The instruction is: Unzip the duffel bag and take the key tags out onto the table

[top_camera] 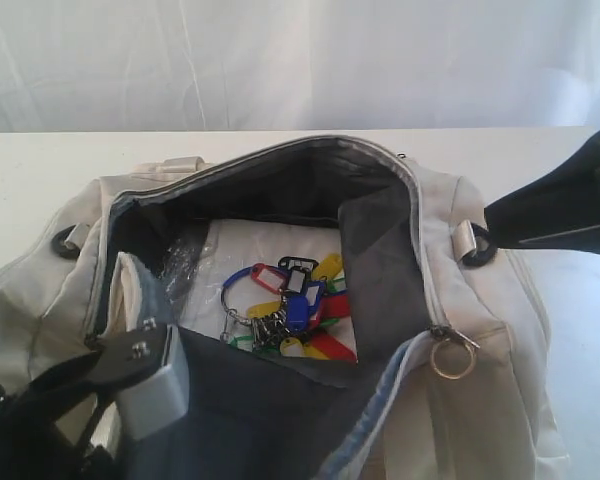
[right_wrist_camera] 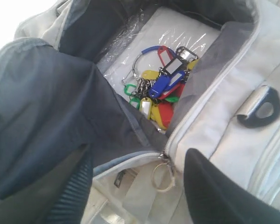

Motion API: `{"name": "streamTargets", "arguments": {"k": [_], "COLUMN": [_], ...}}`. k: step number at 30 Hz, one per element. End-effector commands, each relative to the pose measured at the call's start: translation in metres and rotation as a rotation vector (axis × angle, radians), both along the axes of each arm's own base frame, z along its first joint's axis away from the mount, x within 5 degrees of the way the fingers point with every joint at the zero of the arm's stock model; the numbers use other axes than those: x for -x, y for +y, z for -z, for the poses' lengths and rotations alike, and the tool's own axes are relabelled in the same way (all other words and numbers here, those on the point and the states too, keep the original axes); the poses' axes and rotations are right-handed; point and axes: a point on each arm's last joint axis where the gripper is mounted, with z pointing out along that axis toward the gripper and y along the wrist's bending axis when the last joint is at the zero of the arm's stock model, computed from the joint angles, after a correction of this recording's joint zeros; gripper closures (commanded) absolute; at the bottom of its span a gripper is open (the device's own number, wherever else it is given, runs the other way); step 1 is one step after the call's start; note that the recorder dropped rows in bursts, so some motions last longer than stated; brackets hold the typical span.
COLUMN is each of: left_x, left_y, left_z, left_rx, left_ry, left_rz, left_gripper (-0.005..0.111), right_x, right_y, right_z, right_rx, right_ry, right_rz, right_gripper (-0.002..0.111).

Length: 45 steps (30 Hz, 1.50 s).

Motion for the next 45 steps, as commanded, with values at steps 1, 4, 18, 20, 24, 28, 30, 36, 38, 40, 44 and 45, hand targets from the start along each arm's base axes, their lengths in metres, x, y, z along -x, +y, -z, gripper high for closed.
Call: {"name": "streamTargets", "arguments": {"k": [1, 4, 18, 20, 24, 28, 30, 36, 38, 40, 44, 45], "left_x": [0.008, 0.009, -0.039, -0.05, -0.072, -0.091, -0.095, -0.09, -0.083, -0.074, -0.061, -0.059], "left_y": [0.001, -0.001, -0.008, -0.008, -0.022, -0.035, -0.035, -0.019, -0.013, -0.008, 0.002, 0.003], "left_z": [0.004, -0.004, -0.114, -0.111, -0.094, -0.061, -0.046, -0.021, -0.013, -0.003, 0.017, 0.025], "left_rx": [0.021, 0.039, 0.074, 0.026, -0.021, -0.151, -0.249, -0.476, -0.524, -0.552, -0.561, -0.559], "left_ry": [0.038, 0.053, -0.472, -0.521, -0.514, -0.448, -0.397, -0.294, -0.237, -0.19, -0.143, -0.144], "left_rz": [0.009, 0.036, -0.143, -0.211, -0.244, -0.195, -0.164, -0.162, -0.139, -0.138, -0.171, -0.182], "left_gripper": [0.054, 0.036, 0.081, 0.088, 0.09, 0.09, 0.09, 0.09, 0.09, 0.09, 0.09, 0.09], "right_x": [0.001, 0.002, 0.004, 0.002, -0.002, -0.001, 0.0, -0.001, -0.002, -0.002, -0.006, -0.008], "right_y": [0.001, 0.001, 0.002, 0.002, 0.003, 0.01, 0.013, 0.016, 0.016, 0.016, 0.016, 0.016], "right_z": [-0.004, -0.004, 0.001, 0.004, 0.014, 0.025, 0.028, 0.03, 0.03, 0.03, 0.033, 0.034], "right_rx": [-0.021, -0.022, -0.015, -0.02, -0.055, -0.151, -0.191, -0.238, -0.24, -0.241, -0.241, -0.242], "right_ry": [-0.008, -0.009, 0.026, 0.023, 0.038, 0.053, 0.052, 0.029, 0.022, 0.018, 0.04, 0.052], "right_rz": [0.001, 0.0, -0.024, -0.013, 0.009, -0.038, -0.064, -0.085, -0.078, -0.075, -0.08, -0.081], "right_gripper": [0.054, 0.054, 0.054, 0.054, 0.054, 0.054, 0.054, 0.054, 0.054, 0.054, 0.054, 0.054]}}
